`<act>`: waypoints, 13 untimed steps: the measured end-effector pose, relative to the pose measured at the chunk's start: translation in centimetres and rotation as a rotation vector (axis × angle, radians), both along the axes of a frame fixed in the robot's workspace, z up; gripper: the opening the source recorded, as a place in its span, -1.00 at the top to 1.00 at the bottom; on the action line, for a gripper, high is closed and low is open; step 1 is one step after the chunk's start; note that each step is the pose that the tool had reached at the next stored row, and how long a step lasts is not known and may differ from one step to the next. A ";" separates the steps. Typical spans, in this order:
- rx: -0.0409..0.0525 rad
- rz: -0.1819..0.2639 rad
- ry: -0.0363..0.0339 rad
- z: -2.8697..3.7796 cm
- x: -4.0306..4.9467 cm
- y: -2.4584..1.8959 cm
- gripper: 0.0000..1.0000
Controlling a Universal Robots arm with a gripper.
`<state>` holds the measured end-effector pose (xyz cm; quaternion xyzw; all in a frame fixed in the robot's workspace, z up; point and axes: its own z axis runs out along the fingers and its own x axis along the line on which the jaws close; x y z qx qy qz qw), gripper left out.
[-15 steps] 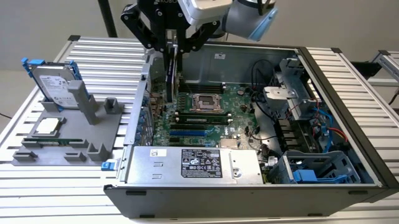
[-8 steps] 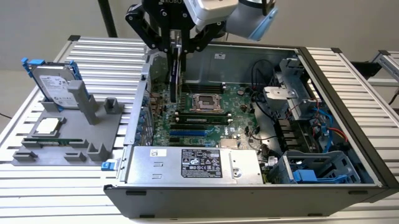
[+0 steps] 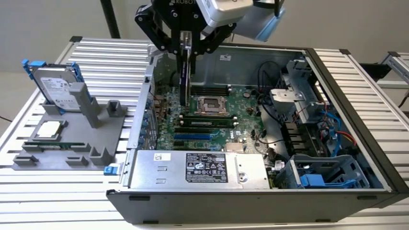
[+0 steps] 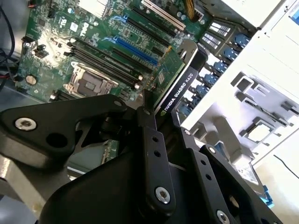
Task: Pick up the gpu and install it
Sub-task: 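Pick up the gpu and move the gpu toward the slot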
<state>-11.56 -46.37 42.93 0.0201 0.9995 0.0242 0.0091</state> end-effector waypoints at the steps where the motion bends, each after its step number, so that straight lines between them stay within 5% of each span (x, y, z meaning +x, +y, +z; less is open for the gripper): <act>1: 0.0000 0.000 0.0000 0.00 0.09 -0.01 1.00; 13: 0.0000 0.000 0.0000 0.00 1.18 -0.08 1.00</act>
